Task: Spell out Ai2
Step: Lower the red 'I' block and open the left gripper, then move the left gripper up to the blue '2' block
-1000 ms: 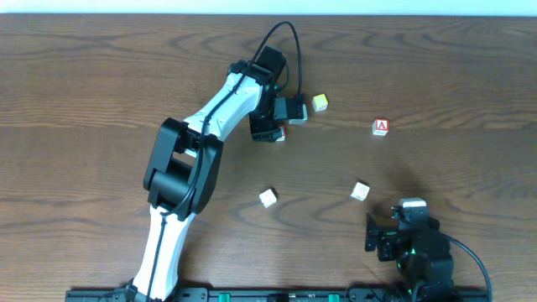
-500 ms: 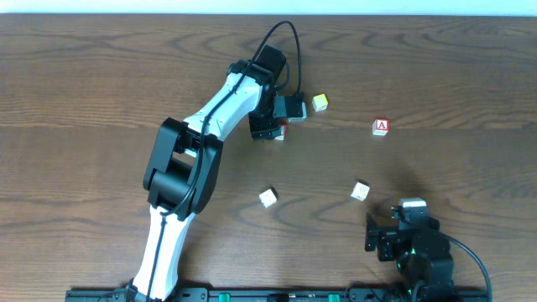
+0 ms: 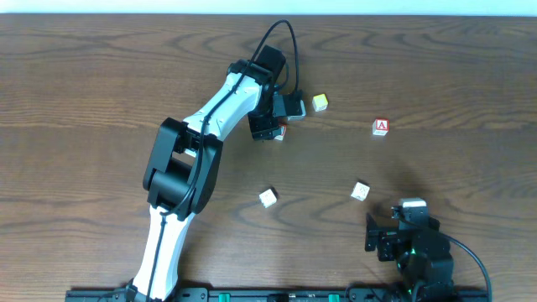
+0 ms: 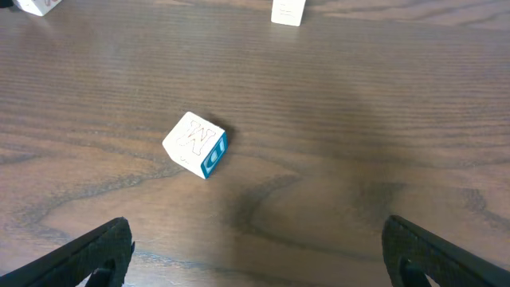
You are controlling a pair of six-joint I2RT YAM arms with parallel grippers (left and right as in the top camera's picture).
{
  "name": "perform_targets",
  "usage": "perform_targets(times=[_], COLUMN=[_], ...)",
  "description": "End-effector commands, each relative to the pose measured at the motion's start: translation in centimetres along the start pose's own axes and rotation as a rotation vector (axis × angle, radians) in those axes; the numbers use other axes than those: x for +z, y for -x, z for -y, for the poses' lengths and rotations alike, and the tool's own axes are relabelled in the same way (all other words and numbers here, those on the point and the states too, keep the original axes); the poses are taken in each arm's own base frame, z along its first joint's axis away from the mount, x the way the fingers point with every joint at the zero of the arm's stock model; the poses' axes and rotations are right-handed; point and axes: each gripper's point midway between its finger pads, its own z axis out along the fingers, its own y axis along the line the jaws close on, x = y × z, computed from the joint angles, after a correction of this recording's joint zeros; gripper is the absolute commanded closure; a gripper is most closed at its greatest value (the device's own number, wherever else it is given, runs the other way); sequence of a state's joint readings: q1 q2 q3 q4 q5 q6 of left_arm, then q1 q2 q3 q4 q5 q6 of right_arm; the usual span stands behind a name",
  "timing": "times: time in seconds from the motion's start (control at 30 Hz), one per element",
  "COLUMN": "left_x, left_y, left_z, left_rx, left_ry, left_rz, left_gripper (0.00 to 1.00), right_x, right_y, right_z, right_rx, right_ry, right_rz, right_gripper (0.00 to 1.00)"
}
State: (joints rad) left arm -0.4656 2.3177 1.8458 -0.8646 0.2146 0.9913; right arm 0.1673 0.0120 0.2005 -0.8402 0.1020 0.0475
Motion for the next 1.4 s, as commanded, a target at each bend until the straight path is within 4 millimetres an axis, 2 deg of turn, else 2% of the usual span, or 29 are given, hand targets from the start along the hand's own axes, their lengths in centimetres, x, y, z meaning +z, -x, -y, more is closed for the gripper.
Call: perform_targets(times=[0.0, 0.2, 0.3, 0.37, 0.47, 0.57, 0.67, 0.73, 0.87, 1.07, 1.27, 1.37], left_x=[-1.4, -2.2, -3.8, -5.8, -8.6, -11.3, -12.3, -11.7, -8.3, -6.2, -5.8, -5.3], left_y=[0.1, -1.8, -1.4, -0.9, -0.1, 1.5, 2.4, 2.5, 2.9, 2.5, 2.8, 2.9], left_z=[-0.4, -0.6, -0.6, -1.4, -4.2, -8.3, -11.2, -11.6, -11.5, -11.7, -11.4, -10.5], left_rx=[-0.026, -0.039, -0.043, -0.040, -0.093, -0.273, -0.444, -0.475, -0.467, -0.487, -0.799, -0.956], left_ry=[0.019, 0.057, 0.075, 0.134, 0.273, 0.424, 0.497, 0.499, 0.473, 0.450, 0.405, 0.362], left_rz=[0.014, -0.087, -0.073, -0.049, 0.006, 0.165, 0.292, 0.305, 0.278, 0.266, 0.335, 0.344], left_gripper=[0.27, 0.30, 0.37, 0.43, 0.40, 0.22, 0.15, 0.12, 0.12, 0.04, 0.12, 0.16], right_x=[0.2, 0.2, 0.2, 0.2, 0.2, 0.2, 0.2, 0.2, 0.2, 0.2, 0.2, 0.2], right_y=[-0.4, -0.4, -0.4, -0.4, -0.4, -0.4, -0.4, -0.4, -0.4, -0.4, -0.4, -0.4], right_z=[0.1, 0.1, 0.1, 0.1, 0.1, 0.1, 0.1, 0.1, 0.1, 0.1, 0.1, 0.1], right_rx=[-0.008, -0.008, -0.008, -0.008, -0.008, -0.008, -0.008, -0.008, -0.008, -0.008, -0.008, -0.008], right_ry=[-0.005, -0.005, -0.005, -0.005, -0.005, -0.005, -0.005, -0.005, -0.005, -0.005, -0.005, -0.005], right_rz=[-0.008, -0.009, -0.008, -0.008, -0.008, -0.008, -0.008, -0.008, -0.008, -0.008, -0.008, -0.008], right_gripper=[0.01, 0.01, 0.01, 0.01, 0.01, 0.01, 0.01, 0.01, 0.01, 0.01, 0.01, 0.01])
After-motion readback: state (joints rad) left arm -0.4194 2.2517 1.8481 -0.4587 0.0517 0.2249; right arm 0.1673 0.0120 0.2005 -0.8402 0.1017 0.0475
